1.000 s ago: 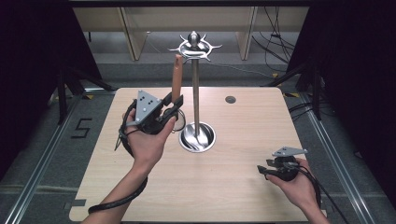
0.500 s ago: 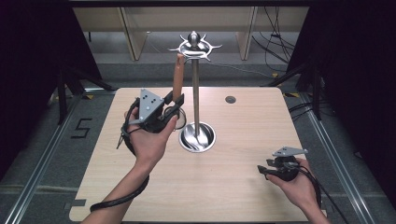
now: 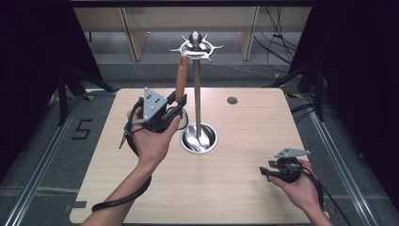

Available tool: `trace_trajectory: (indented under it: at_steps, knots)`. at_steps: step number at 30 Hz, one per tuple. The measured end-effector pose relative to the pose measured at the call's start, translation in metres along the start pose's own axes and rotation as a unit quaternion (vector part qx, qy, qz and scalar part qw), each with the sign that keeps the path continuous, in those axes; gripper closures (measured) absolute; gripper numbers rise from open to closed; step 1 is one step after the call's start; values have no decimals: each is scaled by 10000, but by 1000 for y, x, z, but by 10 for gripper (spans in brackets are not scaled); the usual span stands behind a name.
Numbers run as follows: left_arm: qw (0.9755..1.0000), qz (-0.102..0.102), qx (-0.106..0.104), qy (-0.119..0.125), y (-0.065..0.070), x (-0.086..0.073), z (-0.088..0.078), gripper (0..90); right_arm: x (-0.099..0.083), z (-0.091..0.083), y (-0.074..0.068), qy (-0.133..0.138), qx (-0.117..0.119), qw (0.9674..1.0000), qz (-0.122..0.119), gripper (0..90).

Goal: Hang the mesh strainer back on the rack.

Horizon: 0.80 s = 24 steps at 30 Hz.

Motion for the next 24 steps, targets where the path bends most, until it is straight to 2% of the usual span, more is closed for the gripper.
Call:
trace_trajectory:
  at_steps: [2,3,10,14,15,16,19,20,21,22,23,24]
  knots:
    - [10000,-71,-28,-51,1,-1,1,682,0,0,0,-3,1,10000,-10,521]
    - [10000,22,1,-11,0,0,1,682,0,0,0,-1,2,10000,-8,521]
    - [10000,34,9,-45,1,0,6,682,0,0,1,-3,1,10000,-70,521]
    - [9999,-67,-8,-102,3,-1,8,682,0,0,0,-7,12,10000,12,521]
    - [9999,-75,-10,-102,3,-1,9,682,0,0,2,2,10,10000,-73,521]
    - [9999,-73,-10,-110,3,-1,10,682,0,0,0,-4,13,10000,-8,521]
    - [9999,-89,-19,-144,3,-1,12,682,0,0,1,-4,12,10000,-35,521]
    - [9999,-8,20,-104,2,-1,13,682,0,0,1,-15,13,10000,-72,521]
    - [9998,-83,-10,-153,3,-2,13,682,0,0,0,-12,10,10000,24,521]
    - [9998,-97,-7,-154,3,-2,14,682,0,0,0,-13,12,10000,20,521]
    - [9999,-27,25,-121,2,-1,14,682,0,0,1,-1,13,10000,-62,521]
    - [9999,-11,19,-142,2,-1,15,682,0,0,1,-2,11,10000,-35,521]
Point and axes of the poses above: each handheld gripper's, and its own axes: z roughly forward along the jaws, x roughly out of its top, y roughly to its right, the point moved 7 cm from there along z, roughly forward along the jaws, and after that the axes turned 9 degrees about x, right-handed, at the moved point
